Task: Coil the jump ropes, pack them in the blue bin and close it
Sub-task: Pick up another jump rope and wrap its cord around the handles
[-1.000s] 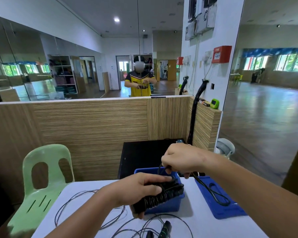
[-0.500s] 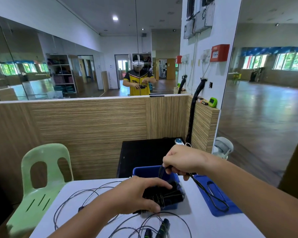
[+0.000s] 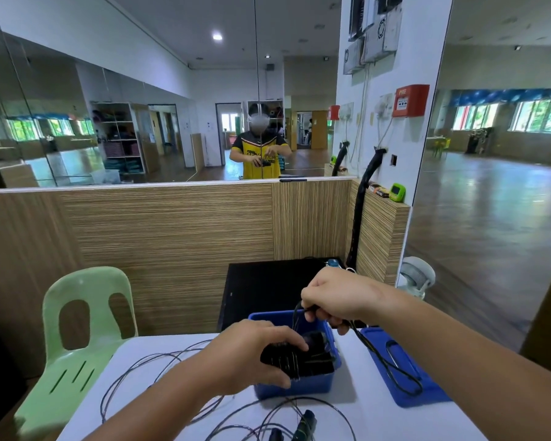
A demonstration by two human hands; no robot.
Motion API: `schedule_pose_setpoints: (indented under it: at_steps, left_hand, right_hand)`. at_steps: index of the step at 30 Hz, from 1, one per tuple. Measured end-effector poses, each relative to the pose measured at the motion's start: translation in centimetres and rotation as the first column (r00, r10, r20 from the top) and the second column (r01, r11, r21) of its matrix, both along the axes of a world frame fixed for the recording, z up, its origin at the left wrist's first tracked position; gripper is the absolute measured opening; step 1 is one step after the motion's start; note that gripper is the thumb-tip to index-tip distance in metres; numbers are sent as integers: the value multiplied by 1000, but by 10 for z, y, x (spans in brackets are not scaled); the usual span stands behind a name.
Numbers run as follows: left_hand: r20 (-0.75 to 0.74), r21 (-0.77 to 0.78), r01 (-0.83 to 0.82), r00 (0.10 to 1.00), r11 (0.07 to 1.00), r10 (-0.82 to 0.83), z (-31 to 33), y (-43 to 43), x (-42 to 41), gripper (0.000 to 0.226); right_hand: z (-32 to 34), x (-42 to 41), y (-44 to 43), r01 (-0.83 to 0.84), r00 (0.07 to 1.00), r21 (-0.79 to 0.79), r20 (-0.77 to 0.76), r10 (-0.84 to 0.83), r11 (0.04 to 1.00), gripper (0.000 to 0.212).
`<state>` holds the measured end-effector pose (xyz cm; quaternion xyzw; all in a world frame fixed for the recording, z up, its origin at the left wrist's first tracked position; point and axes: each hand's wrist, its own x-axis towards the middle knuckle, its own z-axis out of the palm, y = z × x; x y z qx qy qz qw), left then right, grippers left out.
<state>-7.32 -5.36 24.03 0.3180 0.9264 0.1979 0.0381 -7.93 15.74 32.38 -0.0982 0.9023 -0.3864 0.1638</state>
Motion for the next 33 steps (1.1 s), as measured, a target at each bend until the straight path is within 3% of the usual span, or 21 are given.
schedule_pose_setpoints:
  at_steps: [9,17,29,33]
  left_hand:
    - [-190,-194,26,980,981,-64,-9,3,0,49]
    - [-249,-262,43,962,964,-110,-9,8,-2,71]
    - [-324,-206,-88,946,975,17,-8,-4,-21,61]
    - [-342,-136,-100,938,986,49,-2,-13,-24,61]
  right_hand:
    - [-6,-4,-2,11,1000,-18,0,-11,1000,30]
    - [-5,-6,-3,16,1000,-49,-2,-16,999,31]
    - [-23,29,-10,-58,998,-252,-18,55,966,29]
    - [-47,47,-13,-1,999,-379,32,14,926,32]
